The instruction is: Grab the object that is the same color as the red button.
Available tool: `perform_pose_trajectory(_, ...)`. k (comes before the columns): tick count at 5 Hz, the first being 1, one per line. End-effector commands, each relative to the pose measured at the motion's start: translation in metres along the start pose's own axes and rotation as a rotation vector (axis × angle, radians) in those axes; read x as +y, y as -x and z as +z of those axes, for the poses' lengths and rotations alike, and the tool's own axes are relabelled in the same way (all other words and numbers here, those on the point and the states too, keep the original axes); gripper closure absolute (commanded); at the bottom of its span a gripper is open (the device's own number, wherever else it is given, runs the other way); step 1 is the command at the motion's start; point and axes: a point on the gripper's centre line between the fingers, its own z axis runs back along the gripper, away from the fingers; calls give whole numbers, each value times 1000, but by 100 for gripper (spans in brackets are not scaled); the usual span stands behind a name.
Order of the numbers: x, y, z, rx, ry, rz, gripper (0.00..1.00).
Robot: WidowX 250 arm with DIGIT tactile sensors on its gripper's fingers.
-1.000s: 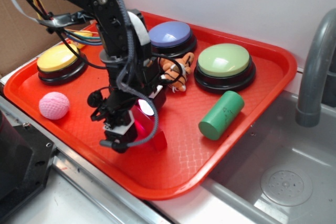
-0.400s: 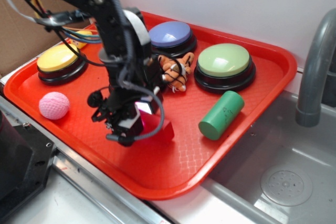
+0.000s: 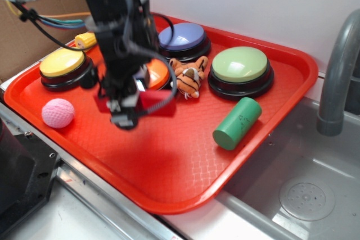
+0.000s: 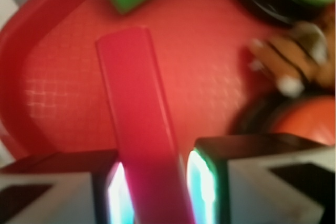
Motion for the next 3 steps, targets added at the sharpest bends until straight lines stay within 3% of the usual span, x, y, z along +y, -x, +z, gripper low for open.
perform_pose_trajectory(1, 25, 18, 62, -22, -58, 501, 100)
perform_pose_trajectory(2, 42, 41, 93, 2, -148, 747, 100)
perform_pose_trajectory(3, 55, 59, 112, 12, -146, 997, 100)
